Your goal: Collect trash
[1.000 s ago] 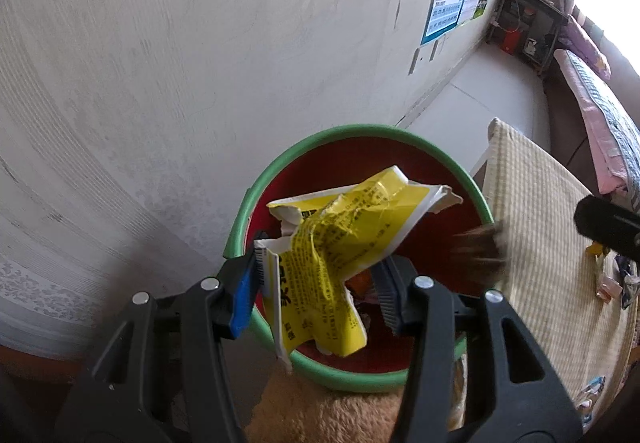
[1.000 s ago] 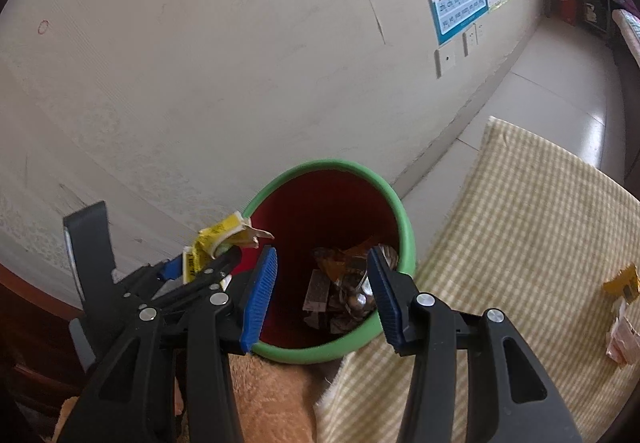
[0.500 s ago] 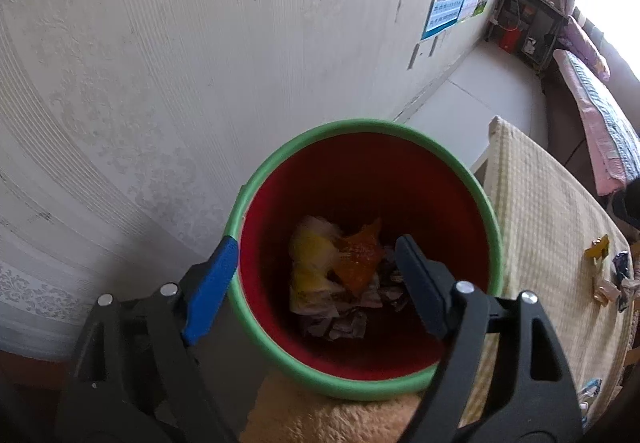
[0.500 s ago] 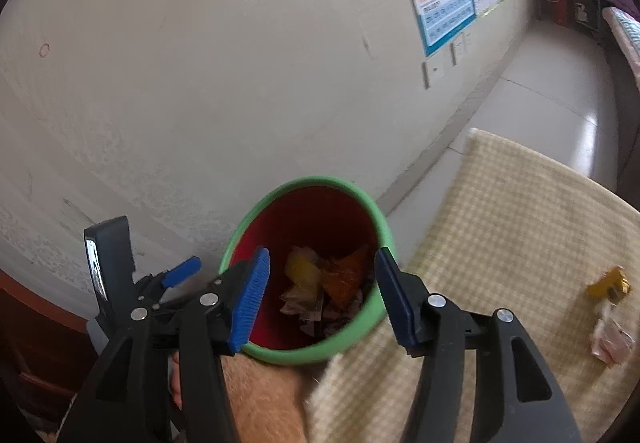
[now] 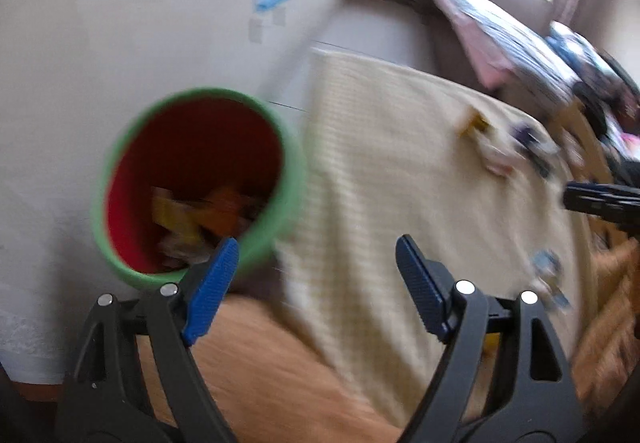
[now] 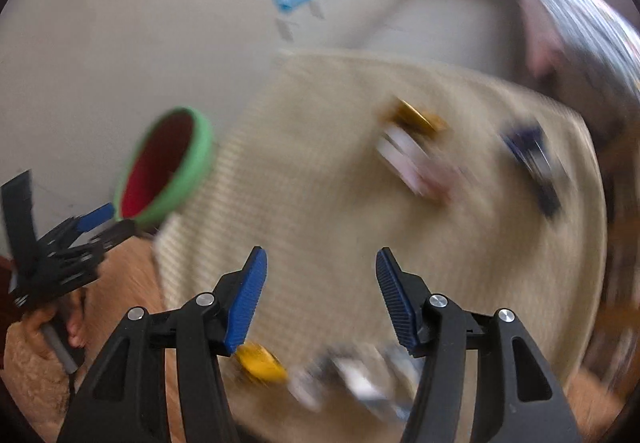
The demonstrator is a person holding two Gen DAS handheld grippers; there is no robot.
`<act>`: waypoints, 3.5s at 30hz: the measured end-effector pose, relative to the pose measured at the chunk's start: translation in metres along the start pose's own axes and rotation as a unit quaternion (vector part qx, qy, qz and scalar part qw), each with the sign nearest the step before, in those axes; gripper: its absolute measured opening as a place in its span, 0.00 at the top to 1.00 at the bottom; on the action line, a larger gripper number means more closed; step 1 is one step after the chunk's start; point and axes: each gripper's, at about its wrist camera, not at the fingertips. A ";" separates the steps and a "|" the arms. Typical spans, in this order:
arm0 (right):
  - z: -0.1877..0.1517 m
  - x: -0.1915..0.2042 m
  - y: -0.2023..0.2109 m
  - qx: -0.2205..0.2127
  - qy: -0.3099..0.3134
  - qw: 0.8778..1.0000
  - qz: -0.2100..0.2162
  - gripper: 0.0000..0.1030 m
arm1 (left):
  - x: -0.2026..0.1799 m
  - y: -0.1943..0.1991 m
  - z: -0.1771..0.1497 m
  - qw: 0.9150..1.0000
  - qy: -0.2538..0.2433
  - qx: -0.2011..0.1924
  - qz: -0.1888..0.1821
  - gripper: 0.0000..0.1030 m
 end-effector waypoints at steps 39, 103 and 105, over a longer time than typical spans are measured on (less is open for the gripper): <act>-0.024 -0.071 -0.031 -0.003 -0.115 0.993 0.031 0.83 | -0.097 -0.093 -0.008 0.982 -0.114 0.145 -0.053 0.51; 0.045 0.099 0.039 -0.147 0.052 0.985 0.079 0.82 | 0.005 0.058 0.036 0.989 0.078 -0.122 0.040 0.68; 0.048 0.102 0.036 -0.145 0.053 0.985 0.082 0.82 | 0.008 0.058 0.036 0.988 0.081 -0.122 0.044 0.68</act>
Point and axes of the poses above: each gripper's, at about its wrist camera, not at the fingertips, and y roughly against the way its jaws point, x to its left, z to its top, and after that the axes turned 15 degrees about x, right-handed
